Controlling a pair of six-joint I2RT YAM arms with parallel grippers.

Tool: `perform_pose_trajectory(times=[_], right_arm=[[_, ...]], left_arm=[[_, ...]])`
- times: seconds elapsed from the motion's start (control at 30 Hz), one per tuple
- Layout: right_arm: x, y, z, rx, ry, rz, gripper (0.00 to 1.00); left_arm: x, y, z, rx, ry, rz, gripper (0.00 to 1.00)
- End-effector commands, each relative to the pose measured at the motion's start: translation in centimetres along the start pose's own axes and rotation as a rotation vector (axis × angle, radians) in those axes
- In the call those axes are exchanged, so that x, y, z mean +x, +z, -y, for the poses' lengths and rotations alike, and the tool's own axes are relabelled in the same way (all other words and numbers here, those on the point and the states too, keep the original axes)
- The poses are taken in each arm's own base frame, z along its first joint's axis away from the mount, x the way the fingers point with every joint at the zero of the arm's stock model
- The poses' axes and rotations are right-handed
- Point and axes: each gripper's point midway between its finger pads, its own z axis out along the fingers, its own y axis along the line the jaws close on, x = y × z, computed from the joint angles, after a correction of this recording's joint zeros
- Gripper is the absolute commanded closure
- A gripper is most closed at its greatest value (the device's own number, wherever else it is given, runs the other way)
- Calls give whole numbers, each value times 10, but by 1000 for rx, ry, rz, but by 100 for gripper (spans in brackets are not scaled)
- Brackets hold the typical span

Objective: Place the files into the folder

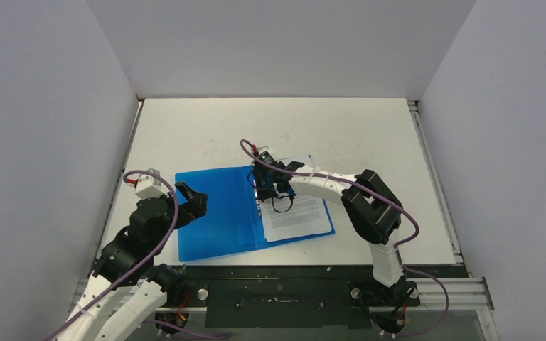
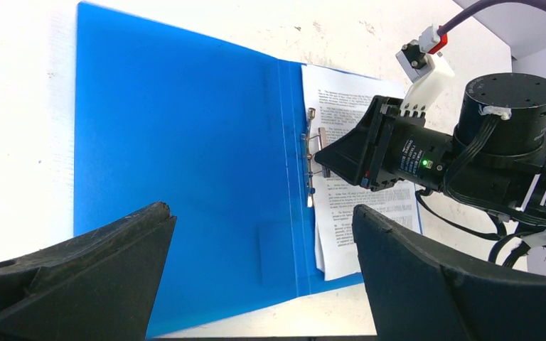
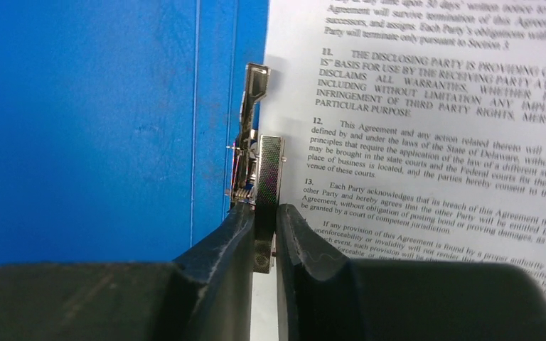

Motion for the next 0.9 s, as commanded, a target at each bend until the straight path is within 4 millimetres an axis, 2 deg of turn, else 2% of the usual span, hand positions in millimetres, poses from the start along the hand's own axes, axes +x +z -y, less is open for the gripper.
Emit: perform_pose_trajectory(times=[0.0,0.17,0.37,0.87], right_arm=[[-16,-7,-4,11,-4,64,92],[-15,-11,0,25,-3,73,95],[-15,-20,10,37,-8,81,95],[-5,-48,43,36,-3,86,95]], left_arm=[[-9,-3,11,40,-5,17,3],[2,2,20,90,8,-27,3],[27,15,32,140,43,-135,3],[109,61,53,240,-1,-382,3]])
